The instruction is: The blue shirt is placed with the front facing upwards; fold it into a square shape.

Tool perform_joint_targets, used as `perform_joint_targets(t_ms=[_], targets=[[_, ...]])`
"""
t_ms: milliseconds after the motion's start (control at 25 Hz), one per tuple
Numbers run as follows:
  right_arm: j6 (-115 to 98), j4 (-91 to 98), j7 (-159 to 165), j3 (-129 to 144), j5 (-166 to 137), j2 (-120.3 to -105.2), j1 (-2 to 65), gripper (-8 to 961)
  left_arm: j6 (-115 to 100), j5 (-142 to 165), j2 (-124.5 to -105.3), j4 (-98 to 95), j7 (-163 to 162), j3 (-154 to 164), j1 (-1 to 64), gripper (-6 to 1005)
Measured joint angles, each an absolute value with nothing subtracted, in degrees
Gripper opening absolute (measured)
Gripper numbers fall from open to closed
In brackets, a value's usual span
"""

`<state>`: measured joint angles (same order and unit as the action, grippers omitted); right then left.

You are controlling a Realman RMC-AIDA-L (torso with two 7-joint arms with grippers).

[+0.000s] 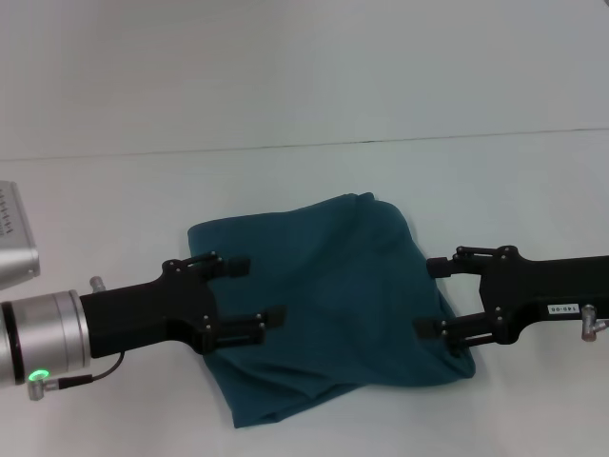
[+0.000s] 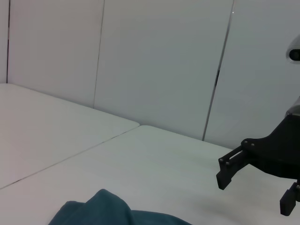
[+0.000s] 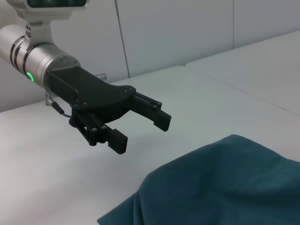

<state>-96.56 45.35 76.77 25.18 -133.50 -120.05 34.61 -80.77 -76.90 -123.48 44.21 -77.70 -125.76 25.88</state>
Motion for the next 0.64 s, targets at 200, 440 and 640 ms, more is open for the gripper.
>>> perform_joint_targets(t_ms=[200,440,640], targets=[[-96.38,45.35,76.76,25.22,-133.49,-120.05,34.5,949,-80.7,-76.9,-123.48,44.25,-77.7,-125.77,25.94,868],[-96.07,45.35,76.56,25.23,-133.46,-120.06,34.28,949,-80.68,-76.9,-123.48,44.35,-77.7,-125.77,25.99,868],[-95.35,45.35,76.41,25.21,-133.38,-120.2,34.19,949,-80.6,-76.9,-123.48,44.39,-77.7,-125.77,26.01,868]])
